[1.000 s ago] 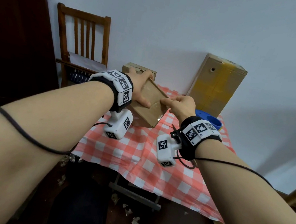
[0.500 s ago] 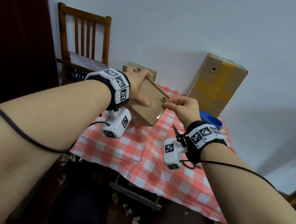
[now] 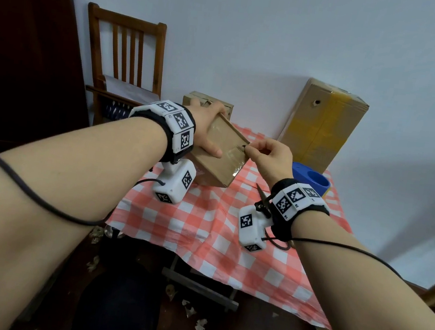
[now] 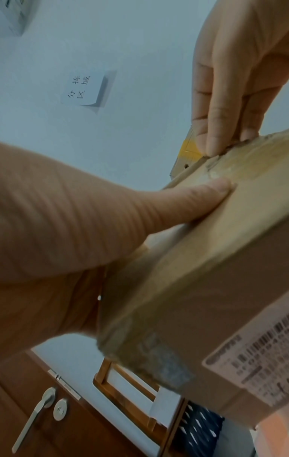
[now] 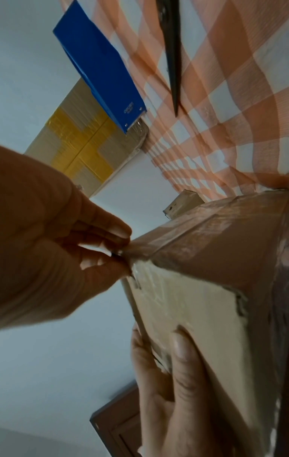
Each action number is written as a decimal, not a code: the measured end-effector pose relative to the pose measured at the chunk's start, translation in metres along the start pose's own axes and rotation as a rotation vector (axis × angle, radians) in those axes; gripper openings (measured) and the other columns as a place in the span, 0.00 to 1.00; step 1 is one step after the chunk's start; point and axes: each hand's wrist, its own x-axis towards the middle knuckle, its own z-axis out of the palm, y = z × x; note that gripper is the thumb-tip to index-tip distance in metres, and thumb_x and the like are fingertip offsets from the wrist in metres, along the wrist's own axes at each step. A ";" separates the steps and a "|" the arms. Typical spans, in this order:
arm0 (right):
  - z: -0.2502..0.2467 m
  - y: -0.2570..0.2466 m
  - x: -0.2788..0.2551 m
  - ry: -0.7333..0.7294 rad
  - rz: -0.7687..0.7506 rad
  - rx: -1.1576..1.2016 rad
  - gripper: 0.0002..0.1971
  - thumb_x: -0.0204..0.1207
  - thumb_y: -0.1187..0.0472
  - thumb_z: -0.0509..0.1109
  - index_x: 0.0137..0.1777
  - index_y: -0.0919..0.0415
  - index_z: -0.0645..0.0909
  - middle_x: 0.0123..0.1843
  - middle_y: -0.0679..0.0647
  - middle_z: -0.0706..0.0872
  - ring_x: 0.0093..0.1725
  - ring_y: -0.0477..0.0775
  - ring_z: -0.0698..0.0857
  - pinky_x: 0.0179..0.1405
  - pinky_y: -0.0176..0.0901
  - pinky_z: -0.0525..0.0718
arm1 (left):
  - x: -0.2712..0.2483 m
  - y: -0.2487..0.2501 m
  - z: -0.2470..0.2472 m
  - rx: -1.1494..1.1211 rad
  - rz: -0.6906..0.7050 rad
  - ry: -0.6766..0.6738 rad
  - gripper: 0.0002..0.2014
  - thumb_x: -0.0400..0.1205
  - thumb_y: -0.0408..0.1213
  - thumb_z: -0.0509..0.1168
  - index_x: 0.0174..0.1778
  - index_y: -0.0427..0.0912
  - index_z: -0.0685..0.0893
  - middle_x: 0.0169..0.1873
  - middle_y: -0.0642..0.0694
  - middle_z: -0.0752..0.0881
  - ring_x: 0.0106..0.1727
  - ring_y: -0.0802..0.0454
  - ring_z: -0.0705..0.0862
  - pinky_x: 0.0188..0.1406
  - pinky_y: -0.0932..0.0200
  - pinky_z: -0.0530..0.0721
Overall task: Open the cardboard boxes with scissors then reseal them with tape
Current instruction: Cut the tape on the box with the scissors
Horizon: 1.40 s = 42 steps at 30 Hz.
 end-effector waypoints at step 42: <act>0.005 -0.019 -0.016 -0.252 0.176 0.404 0.06 0.76 0.74 0.68 0.51 0.71 0.83 0.37 0.55 0.85 0.34 0.48 0.84 0.37 0.34 0.87 | -0.002 -0.002 -0.016 -0.040 -0.049 0.008 0.27 0.56 0.62 0.82 0.36 0.46 0.80 0.41 0.45 0.81 0.49 0.46 0.81 0.39 0.58 0.77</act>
